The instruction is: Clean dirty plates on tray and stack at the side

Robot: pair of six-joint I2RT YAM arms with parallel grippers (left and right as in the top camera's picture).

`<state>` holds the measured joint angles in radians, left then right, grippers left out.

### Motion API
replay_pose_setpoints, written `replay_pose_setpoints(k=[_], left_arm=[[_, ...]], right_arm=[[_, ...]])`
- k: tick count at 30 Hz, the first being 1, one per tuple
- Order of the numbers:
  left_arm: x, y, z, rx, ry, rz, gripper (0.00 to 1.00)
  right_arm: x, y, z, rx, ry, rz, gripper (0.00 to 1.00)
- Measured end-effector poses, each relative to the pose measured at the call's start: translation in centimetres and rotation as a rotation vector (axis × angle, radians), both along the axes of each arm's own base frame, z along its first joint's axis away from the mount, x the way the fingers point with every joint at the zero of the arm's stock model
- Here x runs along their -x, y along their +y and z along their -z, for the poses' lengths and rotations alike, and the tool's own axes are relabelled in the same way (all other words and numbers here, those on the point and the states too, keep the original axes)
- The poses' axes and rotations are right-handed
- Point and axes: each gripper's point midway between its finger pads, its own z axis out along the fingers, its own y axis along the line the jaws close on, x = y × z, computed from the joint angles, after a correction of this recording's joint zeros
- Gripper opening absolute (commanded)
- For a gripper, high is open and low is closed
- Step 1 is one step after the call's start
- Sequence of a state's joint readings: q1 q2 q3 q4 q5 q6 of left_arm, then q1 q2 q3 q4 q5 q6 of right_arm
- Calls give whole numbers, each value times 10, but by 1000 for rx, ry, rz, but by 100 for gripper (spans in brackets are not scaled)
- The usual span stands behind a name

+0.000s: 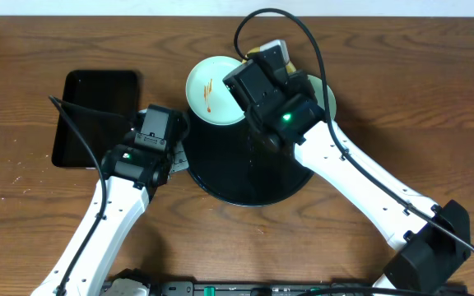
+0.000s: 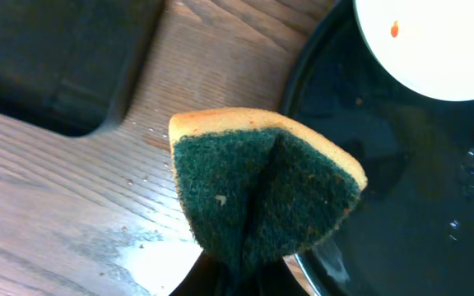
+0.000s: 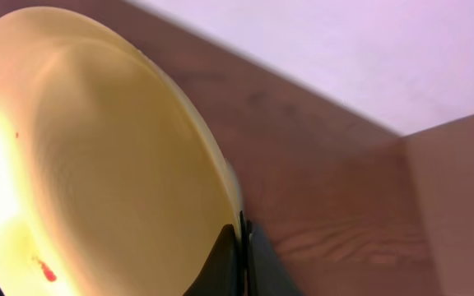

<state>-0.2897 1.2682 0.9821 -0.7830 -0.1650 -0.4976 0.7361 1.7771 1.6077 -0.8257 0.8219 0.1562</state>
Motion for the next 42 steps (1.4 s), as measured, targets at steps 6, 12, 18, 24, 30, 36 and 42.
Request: replay_pose_setpoints(k=[6, 12, 18, 24, 30, 36, 42], left_arm=[[-2, -15, 0, 77, 1, 33, 8], [-5, -28, -1, 146, -6, 65, 8], [-6, -42, 5, 206, 21, 94, 8], [-6, -66, 32, 300, 125, 141, 8], [-4, -94, 68, 366, 239, 175, 8], [-14, -121, 90, 402, 242, 185, 8], [-16, -136, 98, 410, 238, 133, 8]], right_arm=[[18, 7, 45, -197, 250, -49, 1], [36, -4, 121, -358, 509, -22, 1], [50, 3, 182, -407, 623, -3, 1], [36, 13, 190, -452, 578, -3, 1], [26, 10, 218, -419, 568, 34, 1], [25, 10, 218, -418, 561, 34, 1], [25, 10, 218, -418, 561, 34, 1]])
